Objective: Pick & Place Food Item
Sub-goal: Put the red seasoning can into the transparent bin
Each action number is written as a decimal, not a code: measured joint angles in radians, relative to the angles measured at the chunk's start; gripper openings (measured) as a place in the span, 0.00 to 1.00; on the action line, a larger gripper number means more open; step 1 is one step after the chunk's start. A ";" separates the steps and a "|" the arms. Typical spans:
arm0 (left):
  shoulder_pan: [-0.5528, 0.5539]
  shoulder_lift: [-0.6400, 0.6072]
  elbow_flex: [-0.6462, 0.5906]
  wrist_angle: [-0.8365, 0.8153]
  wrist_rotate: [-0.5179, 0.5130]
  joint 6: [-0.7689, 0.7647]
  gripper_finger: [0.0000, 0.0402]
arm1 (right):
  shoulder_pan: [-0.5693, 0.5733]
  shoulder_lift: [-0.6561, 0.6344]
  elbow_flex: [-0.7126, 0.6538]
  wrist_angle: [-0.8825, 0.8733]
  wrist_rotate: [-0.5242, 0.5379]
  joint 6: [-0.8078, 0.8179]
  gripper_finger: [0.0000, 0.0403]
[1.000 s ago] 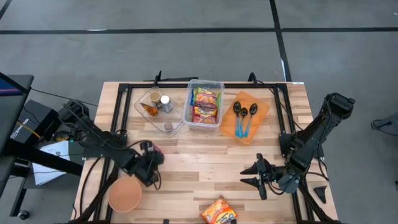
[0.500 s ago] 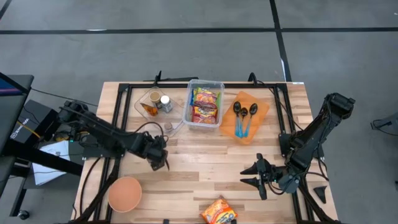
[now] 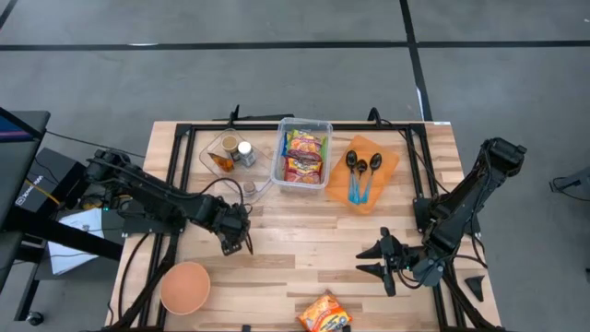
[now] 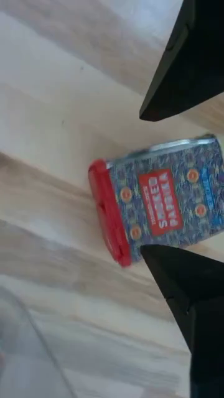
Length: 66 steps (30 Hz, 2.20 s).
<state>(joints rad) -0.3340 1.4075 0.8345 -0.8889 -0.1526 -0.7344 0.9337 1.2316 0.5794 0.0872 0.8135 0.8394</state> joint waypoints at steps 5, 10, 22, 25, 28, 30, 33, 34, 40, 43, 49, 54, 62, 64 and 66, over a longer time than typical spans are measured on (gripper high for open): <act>0.009 0.000 0.001 -0.030 0.038 0.039 0.90 | 0.000 0.000 0.000 0.000 0.000 0.002 0.36; 0.040 0.000 0.001 -0.072 0.045 -0.010 0.98 | 0.000 0.000 0.000 0.000 0.000 0.002 0.36; 0.054 0.000 -0.139 0.103 0.075 -0.111 0.99 | 0.003 0.000 0.000 -0.005 -0.001 0.017 0.36; 0.054 0.000 -0.213 0.223 0.080 -0.112 1.00 | 0.002 0.000 0.000 -0.005 -0.001 0.017 0.36; 0.063 -0.008 -0.252 0.265 0.078 -0.112 0.99 | 0.002 0.000 0.000 -0.005 -0.001 0.017 0.36; 0.073 -0.005 -0.256 0.260 0.075 -0.105 0.98 | 0.002 0.000 0.000 -0.005 -0.001 0.017 0.36; 0.081 -0.017 -0.258 0.271 0.068 -0.082 0.96 | -0.004 0.000 0.000 -0.009 0.000 0.017 0.36; 0.086 -0.018 -0.259 0.278 0.061 -0.077 0.95 | -0.007 0.000 0.000 -0.009 0.000 0.017 0.36; 0.105 -0.043 -0.263 0.291 0.036 -0.054 0.81 | -0.007 0.001 0.000 -0.008 0.000 0.018 0.36; 0.100 -0.060 -0.267 0.331 0.008 -0.026 0.72 | -0.007 0.001 0.000 -0.009 0.000 0.017 0.36; 0.072 -0.133 -0.265 0.584 0.023 0.102 0.72 | -0.007 0.001 0.000 -0.002 0.009 -0.032 0.36; 0.042 -0.162 -0.264 0.908 0.130 0.226 0.77 | -0.008 0.001 -0.001 0.152 0.023 -0.241 0.36; -0.006 -0.090 -0.263 1.216 0.298 0.277 0.72 | -0.101 0.001 0.000 0.459 -0.065 -0.627 0.36; -0.011 -0.057 -0.262 1.278 0.315 0.272 0.72 | -0.159 0.014 0.001 0.477 -0.150 -0.630 0.37; -0.011 -0.021 -0.262 1.345 0.335 0.260 0.73 | -0.220 0.065 0.026 0.489 -0.249 -0.631 0.41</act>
<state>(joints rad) -0.3454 1.3861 0.5720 0.4559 0.1821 -0.4747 0.7137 1.2962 0.6052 0.5765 0.5644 0.2082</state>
